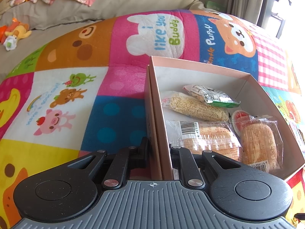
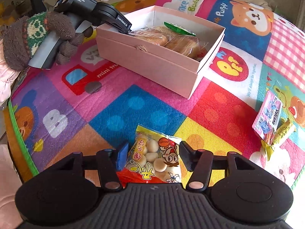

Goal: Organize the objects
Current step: 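Lift the egg-biscuit bag over the box and drop it inside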

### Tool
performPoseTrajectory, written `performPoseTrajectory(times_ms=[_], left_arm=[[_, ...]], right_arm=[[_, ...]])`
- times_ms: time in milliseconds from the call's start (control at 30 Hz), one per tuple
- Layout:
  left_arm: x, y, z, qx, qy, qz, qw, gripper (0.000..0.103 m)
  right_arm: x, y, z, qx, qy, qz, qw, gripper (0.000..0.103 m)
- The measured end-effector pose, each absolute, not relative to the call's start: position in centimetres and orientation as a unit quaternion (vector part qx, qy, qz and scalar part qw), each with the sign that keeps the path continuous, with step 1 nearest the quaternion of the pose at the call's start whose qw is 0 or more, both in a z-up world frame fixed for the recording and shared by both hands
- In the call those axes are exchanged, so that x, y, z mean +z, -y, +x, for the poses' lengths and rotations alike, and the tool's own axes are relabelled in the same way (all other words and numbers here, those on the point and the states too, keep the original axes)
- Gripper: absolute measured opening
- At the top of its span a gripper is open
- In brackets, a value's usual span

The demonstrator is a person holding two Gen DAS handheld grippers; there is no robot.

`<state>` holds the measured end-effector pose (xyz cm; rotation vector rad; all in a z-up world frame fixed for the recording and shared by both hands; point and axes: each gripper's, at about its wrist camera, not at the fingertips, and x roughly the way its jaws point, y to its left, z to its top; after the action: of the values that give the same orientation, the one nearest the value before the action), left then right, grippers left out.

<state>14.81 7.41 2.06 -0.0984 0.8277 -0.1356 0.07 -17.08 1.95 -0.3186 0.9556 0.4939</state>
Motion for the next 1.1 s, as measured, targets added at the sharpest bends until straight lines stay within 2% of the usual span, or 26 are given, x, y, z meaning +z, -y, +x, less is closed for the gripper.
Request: performPoseTrajectory(times_ms=[67,800,967,1100], left_arm=[[2.0,-7.4,14.8,-0.066,-0.401,-0.049,0.912,0.015],[2.0,-7.3,14.6,-0.064,-0.400,-0.046,0.913,0.015],[2.0,-7.3,14.5,-0.064,-0.397,-0.047,0.915,0.015],[2.0,-7.5,14.4,-0.066,-0.395,-0.049,0.915,0.015]], right_arm=[[2.1,17.3,-0.4,0.230,-0.454,-0.144,0.849,0.050],[9.0,17.0,-3.1,0.248,-0.398,-0.102,0.877,0.048],[13.0,16.5,-0.9,0.259,-0.346,-0.077,0.898,0.048],[15.4,14.9,4.5,0.265,-0.319,-0.043,0.909,0.048]])
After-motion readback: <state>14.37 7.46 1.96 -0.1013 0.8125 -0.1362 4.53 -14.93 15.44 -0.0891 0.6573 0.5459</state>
